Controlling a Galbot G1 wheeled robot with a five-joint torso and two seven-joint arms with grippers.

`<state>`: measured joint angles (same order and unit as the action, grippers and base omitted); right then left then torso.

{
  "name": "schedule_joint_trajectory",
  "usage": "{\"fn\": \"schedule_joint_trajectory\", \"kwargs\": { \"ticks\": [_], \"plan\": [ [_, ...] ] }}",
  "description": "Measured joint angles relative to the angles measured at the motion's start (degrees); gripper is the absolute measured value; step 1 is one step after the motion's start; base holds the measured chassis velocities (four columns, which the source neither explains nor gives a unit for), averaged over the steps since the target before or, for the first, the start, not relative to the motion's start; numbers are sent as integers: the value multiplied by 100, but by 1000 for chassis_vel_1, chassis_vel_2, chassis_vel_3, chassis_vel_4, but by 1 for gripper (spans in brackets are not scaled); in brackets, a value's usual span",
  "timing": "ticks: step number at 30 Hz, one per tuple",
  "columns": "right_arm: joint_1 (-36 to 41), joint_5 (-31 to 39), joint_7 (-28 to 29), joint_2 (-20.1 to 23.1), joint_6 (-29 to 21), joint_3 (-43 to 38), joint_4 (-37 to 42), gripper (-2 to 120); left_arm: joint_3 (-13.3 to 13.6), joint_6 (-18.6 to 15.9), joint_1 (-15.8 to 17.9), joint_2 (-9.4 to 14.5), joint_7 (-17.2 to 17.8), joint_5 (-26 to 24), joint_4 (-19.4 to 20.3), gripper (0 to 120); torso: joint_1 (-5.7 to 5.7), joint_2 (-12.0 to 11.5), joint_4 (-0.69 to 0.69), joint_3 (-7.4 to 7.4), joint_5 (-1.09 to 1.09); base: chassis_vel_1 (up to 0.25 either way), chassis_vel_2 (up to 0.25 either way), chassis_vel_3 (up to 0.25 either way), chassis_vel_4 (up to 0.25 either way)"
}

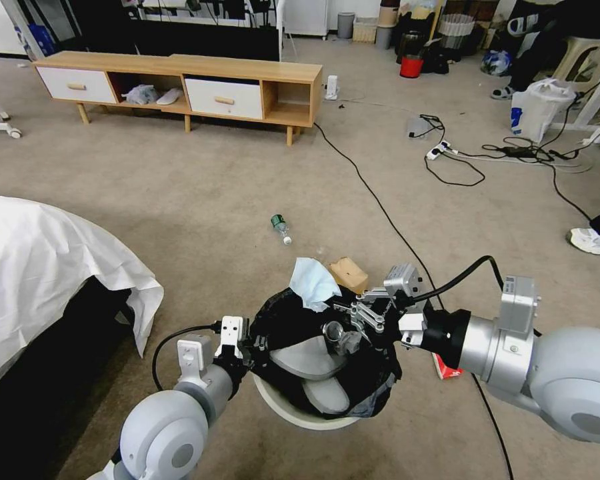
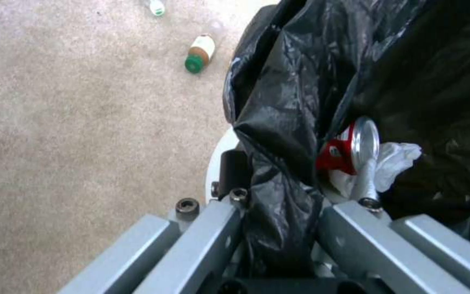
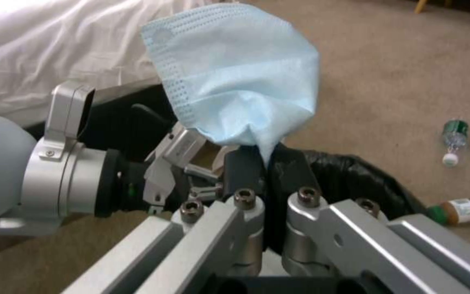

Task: Pick up the trash bin and place the garbage on the floor into it.

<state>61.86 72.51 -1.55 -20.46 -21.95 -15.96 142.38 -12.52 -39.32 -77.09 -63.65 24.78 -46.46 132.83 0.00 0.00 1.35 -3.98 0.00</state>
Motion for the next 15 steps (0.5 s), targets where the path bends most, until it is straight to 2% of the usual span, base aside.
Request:
{"fn": "schedule_joint_trajectory", "kwargs": {
  "ticks": [15],
  "plan": [
    [19,-5,49,-193,-80,392,-144,0,2,46,20,-51,-13,23,-6,0,0,0,0,0,0,0,0,0,0]
  ]
}}
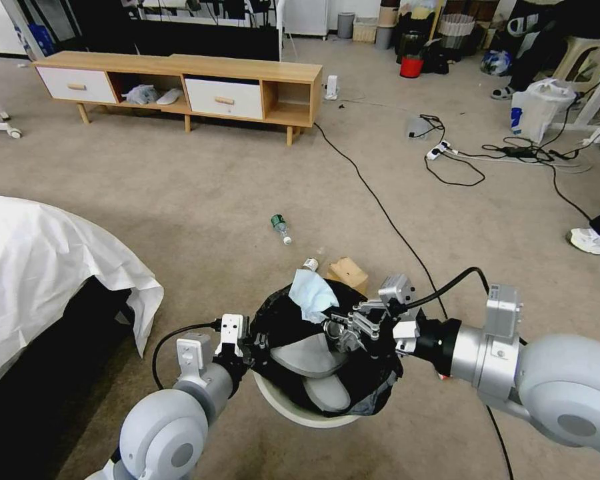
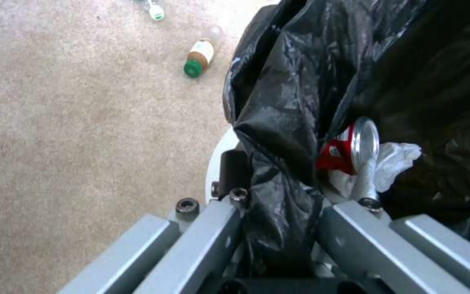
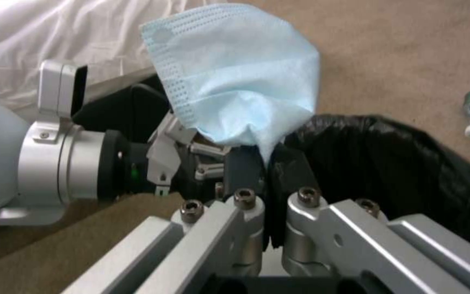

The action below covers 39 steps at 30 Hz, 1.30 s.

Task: Pick up the trash bin and place the garbage on the floor into it.

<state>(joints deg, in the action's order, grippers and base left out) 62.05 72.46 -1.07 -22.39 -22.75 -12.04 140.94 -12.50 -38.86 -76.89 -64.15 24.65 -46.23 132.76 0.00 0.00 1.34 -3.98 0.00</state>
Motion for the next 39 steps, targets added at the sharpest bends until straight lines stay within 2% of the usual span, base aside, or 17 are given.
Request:
{"fn": "schedule_joint_trajectory", "kwargs": {
  "ticks": [10,13,15,17,18,19,20,22,26,28,39],
  "plan": [
    [39,-121,0,-86,-18,148,-142,0,4,13,-21,-13,0,-14,16,0,0,0,0,0,0,0,0,0,0],
    [38,-207,0,-128,-18,217,-221,4,-7,20,-41,-12,0,-23,37,0,0,0,0,0,0,0,0,0,0],
    [34,-243,1,-156,-18,272,-259,7,-23,28,-61,-9,2,-28,40,0,0,0,0,0,0,0,0,0,0],
    [26,-291,19,-200,-19,343,-305,19,-58,41,-68,-7,17,-78,58,0,0,0,0,0,0,0,0,0,0],
    [26,-291,19,-200,-19,343,-305,19,-58,41,-68,-7,17,-78,58,0,0,0,0,0,0,0,0,0,0],
    [23,-323,36,-220,-15,373,-338,26,-71,45,-60,-6,29,-120,64,0,0,0,0,0,0,0,0,0,0],
    [23,-323,36,-220,-15,373,-338,26,-71,45,-60,-6,29,-120,64,0,0,0,0,0,0,0,0,0,0],
    [25,-383,34,-229,-2,388,-385,37,-90,49,-65,2,38,-154,72,0,0,0,0,0,0,0,0,0,0],
    [37,-427,20,-231,7,391,-421,43,-106,62,-87,8,38,-180,86,0,0,0,0,0,0,0,0,0,0],
    [49,-449,18,-240,14,405,-460,53,-129,66,-98,9,39,-205,96,0,0,0,0,0,0,0,0,0,0],
    [45,-493,20,-285,24,467,-527,57,-174,87,-88,19,40,-257,117,0,0,0,0,0,0,0,0,0,0]
  ]
}}
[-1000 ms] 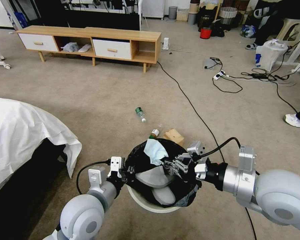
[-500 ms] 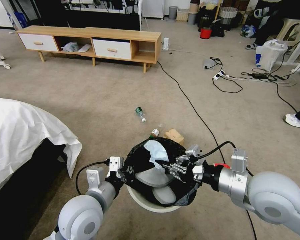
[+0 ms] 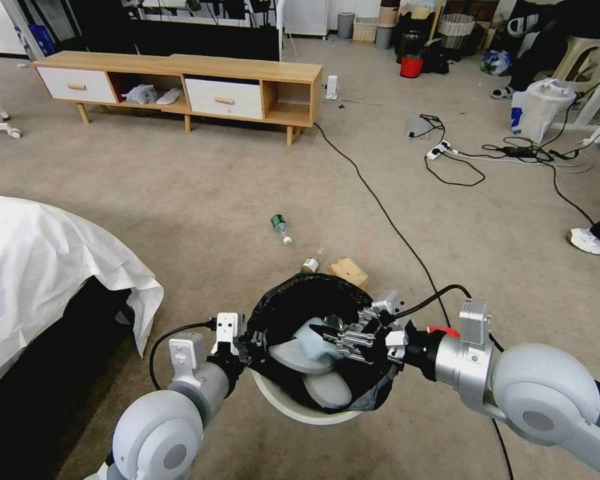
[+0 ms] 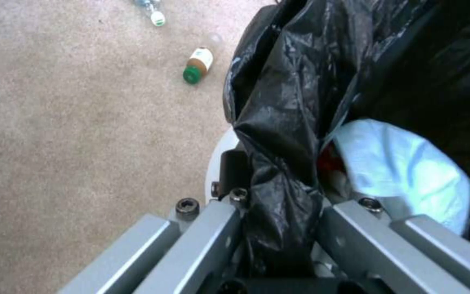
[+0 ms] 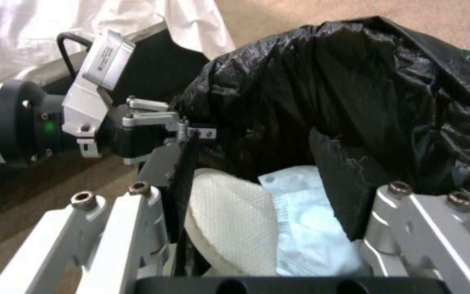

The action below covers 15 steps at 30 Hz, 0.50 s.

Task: Pick up the trash bin and place the garbage on the floor into it.

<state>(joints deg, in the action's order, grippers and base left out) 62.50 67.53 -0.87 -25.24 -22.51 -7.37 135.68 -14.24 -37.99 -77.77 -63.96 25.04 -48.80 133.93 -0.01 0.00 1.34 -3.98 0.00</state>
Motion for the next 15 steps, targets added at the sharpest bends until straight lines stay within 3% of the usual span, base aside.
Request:
{"fn": "schedule_joint_trajectory", "kwargs": {
  "ticks": [15],
  "plan": [
    [4,-69,-16,-20,33,24,-11,58,-28,23,-52,3,19,-46,25,0,0,0,0,0,0,0,0,0,0]
  ]
}}
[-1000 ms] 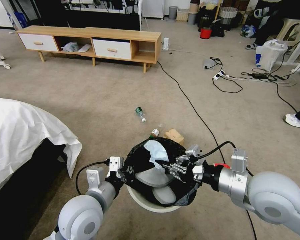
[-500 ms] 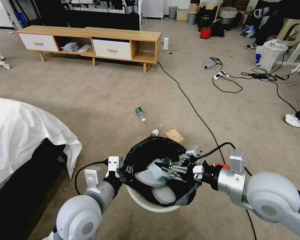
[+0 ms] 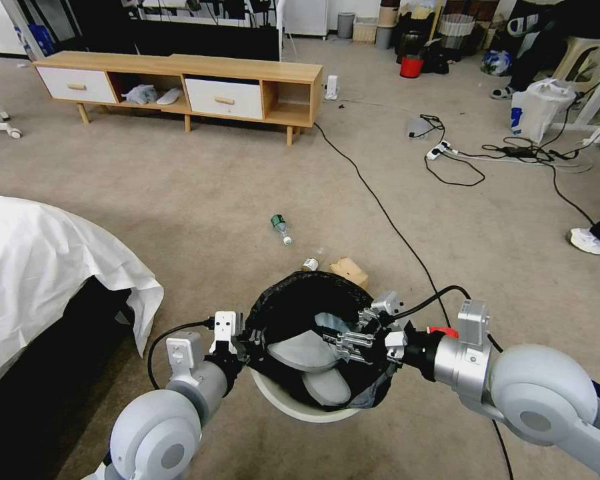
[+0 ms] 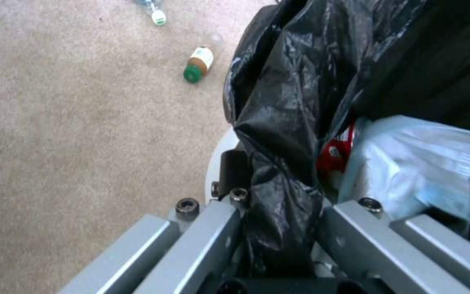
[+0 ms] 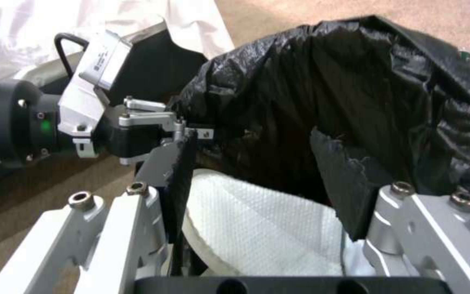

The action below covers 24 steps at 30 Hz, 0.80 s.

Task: Pick up the trash bin and place the garbage on the floor into it.

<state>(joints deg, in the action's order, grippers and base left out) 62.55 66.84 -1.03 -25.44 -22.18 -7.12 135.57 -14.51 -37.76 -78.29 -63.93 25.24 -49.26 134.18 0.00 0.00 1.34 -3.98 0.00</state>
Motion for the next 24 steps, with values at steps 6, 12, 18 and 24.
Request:
{"fn": "schedule_joint_trajectory", "kwargs": {
  "ticks": [6,12,18,24],
  "plan": [
    [-18,-21,-96,16,68,-123,63,59,-9,-68,-11,1,229,-206,8,0,0,0,0,0,0,0,0,0,0],
    [102,-56,-278,147,120,-534,209,61,-47,-99,-6,14,461,-398,-21,0,0,0,0,0,0,0,0,0,0],
    [308,-36,-318,252,184,-1141,382,66,-82,-120,-10,35,758,-513,-71,0,0,0,0,0,0,0,0,0,0],
    [539,-15,-279,254,216,-1742,431,68,-183,-121,-65,41,889,-511,-85,0,0,0,0,0,0,0,0,0,0]
  ]
}}
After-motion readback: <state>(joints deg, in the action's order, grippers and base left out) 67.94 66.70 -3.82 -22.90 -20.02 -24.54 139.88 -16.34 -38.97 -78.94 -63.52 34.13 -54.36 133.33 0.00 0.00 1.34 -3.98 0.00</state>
